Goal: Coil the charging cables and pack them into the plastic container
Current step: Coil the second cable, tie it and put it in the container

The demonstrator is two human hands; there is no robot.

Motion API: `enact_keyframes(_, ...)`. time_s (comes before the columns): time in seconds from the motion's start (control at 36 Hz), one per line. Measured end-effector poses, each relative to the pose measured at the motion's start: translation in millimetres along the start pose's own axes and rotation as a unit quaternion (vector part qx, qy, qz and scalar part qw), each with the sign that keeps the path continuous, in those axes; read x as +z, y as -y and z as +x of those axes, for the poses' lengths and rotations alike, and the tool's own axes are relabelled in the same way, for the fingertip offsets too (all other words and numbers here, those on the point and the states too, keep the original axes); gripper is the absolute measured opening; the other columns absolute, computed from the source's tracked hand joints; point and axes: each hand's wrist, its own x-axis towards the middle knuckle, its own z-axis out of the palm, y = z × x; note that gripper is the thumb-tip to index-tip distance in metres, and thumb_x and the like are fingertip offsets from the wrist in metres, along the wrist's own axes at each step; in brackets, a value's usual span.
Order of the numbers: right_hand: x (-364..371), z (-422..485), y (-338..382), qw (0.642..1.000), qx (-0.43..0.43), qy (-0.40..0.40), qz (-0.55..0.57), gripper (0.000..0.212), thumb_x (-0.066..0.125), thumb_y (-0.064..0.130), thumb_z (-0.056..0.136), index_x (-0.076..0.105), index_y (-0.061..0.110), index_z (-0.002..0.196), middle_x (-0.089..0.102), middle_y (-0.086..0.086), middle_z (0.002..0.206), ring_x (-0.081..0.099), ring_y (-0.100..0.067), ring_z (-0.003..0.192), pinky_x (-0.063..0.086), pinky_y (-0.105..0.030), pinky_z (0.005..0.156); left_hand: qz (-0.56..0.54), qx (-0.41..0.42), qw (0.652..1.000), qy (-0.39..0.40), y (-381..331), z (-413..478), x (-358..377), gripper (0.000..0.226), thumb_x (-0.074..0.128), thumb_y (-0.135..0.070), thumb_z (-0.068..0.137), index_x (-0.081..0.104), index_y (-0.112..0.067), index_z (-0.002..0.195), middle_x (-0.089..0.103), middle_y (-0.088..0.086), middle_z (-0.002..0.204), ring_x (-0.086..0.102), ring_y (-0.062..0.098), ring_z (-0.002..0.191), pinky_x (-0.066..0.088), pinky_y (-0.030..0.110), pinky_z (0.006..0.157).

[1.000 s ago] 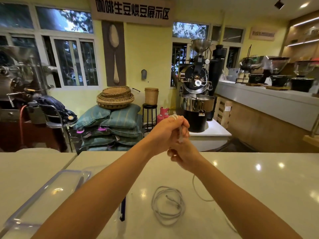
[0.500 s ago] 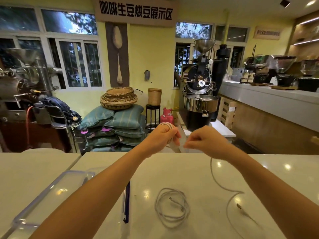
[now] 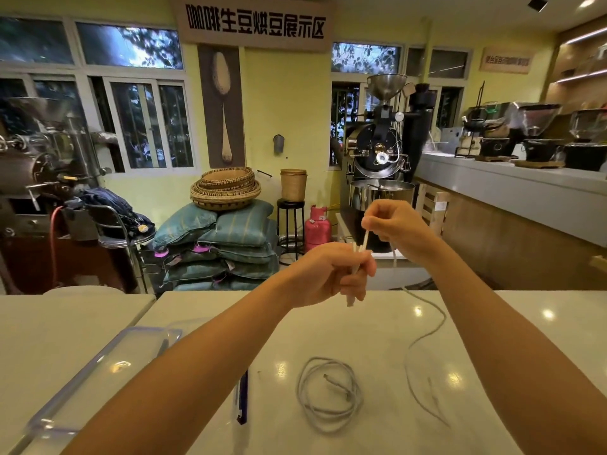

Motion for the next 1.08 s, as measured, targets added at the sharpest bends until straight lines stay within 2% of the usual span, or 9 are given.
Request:
enact_keyframes(0.11,17,-4,-20,0.987,0.019,-0.028,0.158,0.034,0.065,0.051,0.059,0.056,0.019,0.056,0.046,0.008,0.047,0.039,-0.005,0.044,0.035,-0.012,0.045,-0.045,0.025,0.998,0.024,-6,7,6,0.032,0.032,-0.017,0.091,0.056,-0.011,0.070,0.043,-0.010,0.042,0.043,0.006,0.041,0.045,0.019,0.054)
enact_keyframes(0.19,38,-11,-31,0.973,0.051,-0.059,0.218,0.042,0.035,0.032,0.095,0.052,0.018,0.058,0.050,0.009,0.040,0.046,0.000,0.036,0.039,-0.010,0.036,-0.090,0.061,0.994,0.004,-8,14,9,0.033,0.034,-0.019,0.089,0.058,-0.012,0.069,0.046,-0.008,0.043,0.046,0.007,0.043,0.044,0.022,0.056)
enact_keyframes(0.25,55,-17,-35,0.972,0.068,-0.106,0.198,0.034,0.029,0.019,0.097,0.043,0.022,0.067,0.048,0.010,0.047,0.046,0.002,0.035,0.035,-0.008,0.036,-0.125,0.085,0.988,-0.019,-8,19,8,0.030,0.035,-0.019,0.090,0.058,-0.010,0.072,0.049,-0.007,0.046,0.049,0.008,0.046,0.046,0.020,0.055)
enact_keyframes(0.33,80,-24,-40,0.964,0.096,-0.117,0.217,0.023,0.035,0.027,0.095,0.043,0.021,0.074,0.041,0.001,0.058,0.039,-0.004,0.048,0.028,-0.019,0.047,-0.138,0.115,0.980,-0.090,-6,28,-1,0.029,0.034,-0.019,0.093,0.056,-0.009,0.077,0.054,-0.006,0.049,0.053,0.008,0.049,0.050,0.019,0.055)
enact_keyframes(0.44,95,-34,-41,0.953,0.197,-0.033,0.228,0.025,0.037,0.016,0.096,0.046,0.015,0.072,0.043,0.002,0.053,0.031,-0.004,0.040,0.019,-0.016,0.039,-0.079,0.136,0.967,-0.199,-2,32,-19,0.033,0.030,-0.018,0.096,0.056,-0.012,0.076,0.059,-0.007,0.051,0.056,0.005,0.052,0.047,0.022,0.062)
enact_keyframes(0.61,80,-42,-22,0.983,0.171,0.032,-0.049,0.026,0.041,0.016,0.095,0.064,0.004,0.100,0.045,0.002,0.058,0.034,-0.008,0.047,0.026,-0.010,0.037,0.150,0.101,0.938,-0.297,0,22,-37,0.036,0.033,-0.015,0.097,0.054,-0.015,0.067,0.060,-0.010,0.043,0.050,-0.003,0.041,0.040,0.009,0.049)
enact_keyframes(0.78,56,-33,0,0.953,0.089,0.061,-0.282,0.026,0.050,0.019,0.091,0.068,0.001,0.096,0.058,-0.002,0.067,0.048,-0.012,0.060,0.033,-0.018,0.053,0.294,0.069,0.903,-0.305,5,12,-41,0.038,0.036,-0.010,0.095,0.055,-0.016,0.063,0.059,-0.001,0.059,0.054,-0.006,0.046,0.040,0.002,0.051)
enact_keyframes(0.94,48,-23,16,0.928,0.080,0.151,-0.332,0.019,0.053,0.019,0.089,0.069,0.010,0.085,0.056,0.005,0.066,0.048,-0.010,0.061,0.040,-0.022,0.063,0.358,0.029,0.892,-0.275,20,15,-33,0.044,0.040,-0.012,0.094,0.047,-0.020,0.052,0.046,-0.003,0.058,0.043,0.004,0.052,0.036,0.013,0.053)
enact_keyframes(1.08,28,-10,26,0.934,0.040,0.109,-0.338,0.027,0.057,0.025,0.086,0.055,0.020,0.059,0.047,0.004,0.055,0.040,-0.006,0.049,0.034,-0.016,0.051,0.239,-0.002,0.941,-0.238,29,11,-23,0.039,0.031,-0.016,0.096,0.052,-0.013,0.063,0.049,0.001,0.049,0.045,0.005,0.043,0.040,0.018,0.058)
